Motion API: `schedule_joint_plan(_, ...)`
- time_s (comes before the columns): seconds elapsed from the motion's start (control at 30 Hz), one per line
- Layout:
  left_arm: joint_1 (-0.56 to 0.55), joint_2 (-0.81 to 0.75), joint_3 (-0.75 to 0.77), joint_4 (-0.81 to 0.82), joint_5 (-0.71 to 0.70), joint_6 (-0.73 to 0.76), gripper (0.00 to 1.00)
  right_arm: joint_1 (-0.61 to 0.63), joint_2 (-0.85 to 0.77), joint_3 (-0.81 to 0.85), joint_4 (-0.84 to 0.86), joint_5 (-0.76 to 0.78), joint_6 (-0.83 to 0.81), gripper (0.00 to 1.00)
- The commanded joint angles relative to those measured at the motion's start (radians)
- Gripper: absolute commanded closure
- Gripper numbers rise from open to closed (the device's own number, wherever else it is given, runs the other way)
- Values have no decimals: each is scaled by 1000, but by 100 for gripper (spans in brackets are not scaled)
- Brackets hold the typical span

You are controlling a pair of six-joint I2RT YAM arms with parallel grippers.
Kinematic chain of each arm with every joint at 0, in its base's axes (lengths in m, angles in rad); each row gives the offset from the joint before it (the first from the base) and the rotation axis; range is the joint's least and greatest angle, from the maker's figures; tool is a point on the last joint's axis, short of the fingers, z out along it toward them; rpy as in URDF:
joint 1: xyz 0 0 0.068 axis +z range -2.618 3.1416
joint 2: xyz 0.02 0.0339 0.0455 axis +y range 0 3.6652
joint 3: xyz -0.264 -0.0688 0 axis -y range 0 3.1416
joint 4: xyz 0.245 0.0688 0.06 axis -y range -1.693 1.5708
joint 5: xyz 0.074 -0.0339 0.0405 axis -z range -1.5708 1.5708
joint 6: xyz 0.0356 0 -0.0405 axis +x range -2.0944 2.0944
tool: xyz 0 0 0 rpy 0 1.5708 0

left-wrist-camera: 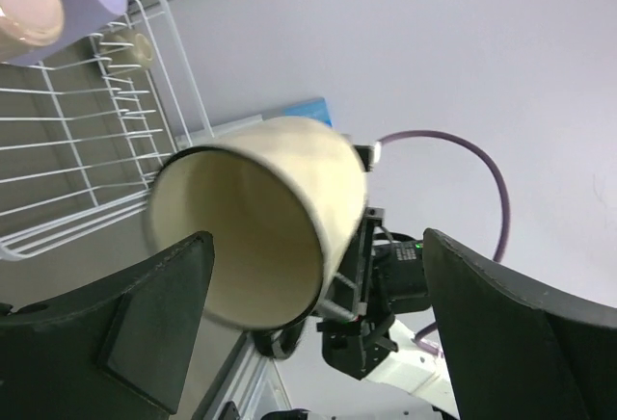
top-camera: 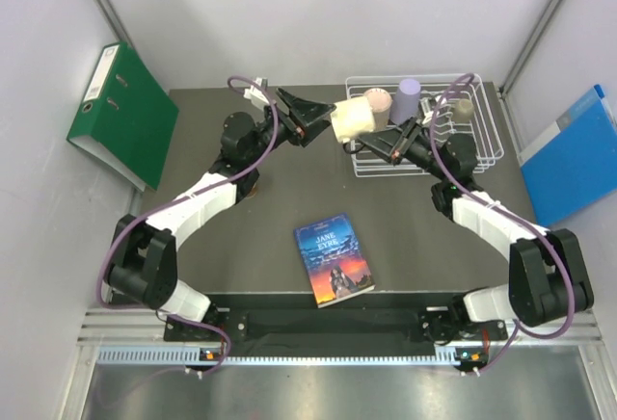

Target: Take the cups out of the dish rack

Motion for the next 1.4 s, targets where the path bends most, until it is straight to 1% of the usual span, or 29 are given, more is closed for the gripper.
schedule_joint_plan(0.0,-25,16,62,109,28,-15,7,46,19,92,128,3,-24,100)
schedule_joint_plan(0.2,-51,30,86,109,53,-6,9,76,74,121,151,-5,-17,100)
schedule_joint_plan(0.27,-54,34,83,113,57,-7,12,88,84,131,157,-8,-14,100)
schedule_joint_plan(0.33,-54,42,83,125,66,-12,30,99,93,138,159,-14,-14,100)
schedule_joint_plan(0.37,-54,43,83,127,71,-11,35,100,97,140,160,-16,-14,100)
schedule_joint_plan(0.4,-54,43,85,125,71,-9,44,103,97,140,160,-16,-16,100)
schedule_joint_plan(0.6,-54,45,83,119,77,3,60,117,94,135,154,-22,-24,100)
schedule_joint_plan(0.63,-54,51,85,119,80,5,70,120,94,131,148,-26,-30,100)
schedule_joint_plan(0.67,-54,53,88,119,83,6,77,120,93,132,146,-29,-33,100)
schedule_joint_plan(0.7,-54,57,91,119,86,5,87,122,88,129,145,-33,-37,100)
schedule_joint_plan(0.73,-54,63,92,116,89,5,100,120,85,126,142,-34,-39,100)
schedule_joint_plan(0.83,-54,63,88,112,91,2,100,120,73,118,122,-37,-56,100)
schedule_joint_plan(0.9,-52,65,92,64,93,9,100,122,64,117,110,-42,-71,100)
schedule_joint_plan(0.93,-52,66,104,41,96,26,100,122,59,117,91,-46,-77,92)
schedule_joint_plan(0.97,-52,66,108,24,106,34,100,120,50,117,81,-48,-86,82)
schedule_joint_plan(1.0,-51,66,111,-3,108,40,100,120,47,120,67,-52,-106,64)
schedule_joint_plan(1.1,-51,50,106,-14,116,61,100,122,30,126,18,-57,-140,37)
schedule_joint_plan(1.13,-49,43,103,-22,114,77,100,120,25,129,-7,-57,-149,20)
schedule_joint_plan(1.17,-48,37,105,-32,111,86,100,120,19,129,-16,-59,-154,12)
schedule_joint_plan(1.2,-46,27,103,-42,99,94,100,120,16,137,-27,-59,-166,5)
schedule_joint_plan(1.23,-40,20,108,-61,96,107,100,120,13,141,-51,-59,-172,0)
schedule_joint_plan(1.3,-26,-4,115,-106,88,126,100,119,-2,166,-100,-46,-215,0)
schedule_joint_plan(1.37,7,-27,152,-262,56,199,100,117,-27,206,-296,-16,-298,0)
